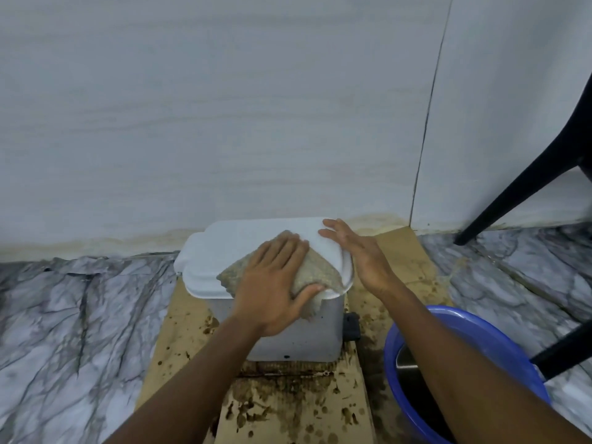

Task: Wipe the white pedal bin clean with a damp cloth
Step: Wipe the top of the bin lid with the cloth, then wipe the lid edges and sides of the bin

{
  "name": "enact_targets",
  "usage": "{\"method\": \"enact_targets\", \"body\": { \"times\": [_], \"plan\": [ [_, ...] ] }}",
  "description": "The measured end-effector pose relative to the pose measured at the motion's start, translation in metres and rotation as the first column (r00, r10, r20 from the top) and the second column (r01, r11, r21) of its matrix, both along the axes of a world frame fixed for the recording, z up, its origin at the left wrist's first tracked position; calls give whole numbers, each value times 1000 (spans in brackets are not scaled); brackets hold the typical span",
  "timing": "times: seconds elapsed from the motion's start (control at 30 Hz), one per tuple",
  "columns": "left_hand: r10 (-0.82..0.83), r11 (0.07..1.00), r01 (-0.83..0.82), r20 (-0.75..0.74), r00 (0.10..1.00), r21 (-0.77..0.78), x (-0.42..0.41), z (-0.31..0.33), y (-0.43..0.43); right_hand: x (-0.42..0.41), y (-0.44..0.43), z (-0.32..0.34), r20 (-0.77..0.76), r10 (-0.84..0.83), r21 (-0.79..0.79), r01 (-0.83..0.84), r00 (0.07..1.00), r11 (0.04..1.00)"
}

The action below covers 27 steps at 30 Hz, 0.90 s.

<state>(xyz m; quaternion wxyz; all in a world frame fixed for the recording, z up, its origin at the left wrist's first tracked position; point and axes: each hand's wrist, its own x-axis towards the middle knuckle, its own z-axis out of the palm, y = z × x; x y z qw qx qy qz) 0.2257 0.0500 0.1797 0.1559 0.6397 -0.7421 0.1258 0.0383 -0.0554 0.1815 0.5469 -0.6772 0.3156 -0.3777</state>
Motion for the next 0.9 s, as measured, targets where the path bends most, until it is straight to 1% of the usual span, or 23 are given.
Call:
{"method": "enact_targets", "body": {
  "times": [0.03,0.1,0.13,0.17,0.2,0.23,0.27,0.33,0.43,0.47,0.5,0.57,0.6,0.77,0.9],
  "plan": [
    [-15,1000,15,10,1000,10,21,0,5,2,1,-1,-50,-3,-42,1,999,999],
    [4,1000,-4,23,1000,24,59,-1,16,3,5,-4,-237,-31,-180,-12,971,984],
    [19,999,-20,23,1000,25,73,-1,22,2,8,-7,-368,-62,-290,-51,928,956],
    [27,999,-27,20,999,22,84,-3,27,1,12,-8,-490,-124,-420,-108,863,901],
    [25,1000,-26,19,999,17,92,-4,30,1,16,-10,-571,-199,-534,-176,797,827],
    [17,1000,-17,24,1000,14,98,-6,32,2,20,-13,-605,-269,-620,-231,750,750],
    [4,1000,-4,34,999,14,102,-8,33,5,23,-16,-603,-321,-678,-258,730,688],
    [-21,1000,20,63,998,18,107,-9,32,11,22,-20,-560,-381,-753,-260,736,605],
    [-23,999,21,98,995,27,109,-10,24,17,17,-20,-490,-405,-835,-282,772,472],
    [-20,1000,18,103,995,22,109,-10,21,17,14,-19,-481,-381,-837,-285,789,468],
    [-20,1000,19,102,995,12,108,-8,18,17,10,-17,-483,-333,-813,-274,810,513],
    [-20,1000,21,96,995,-9,107,-1,9,16,0,-11,-488,-233,-731,-249,841,635],
    [-22,1000,24,100,995,-19,107,4,4,16,-6,-9,-484,-212,-710,-239,849,662],
    [-44,996,56,161,986,-67,107,20,-16,19,-30,0,-451,-154,-668,-218,879,711],
    [-75,985,93,127,989,-142,106,17,-26,11,-55,7,-472,-123,-650,-250,873,718]
  ]
}}
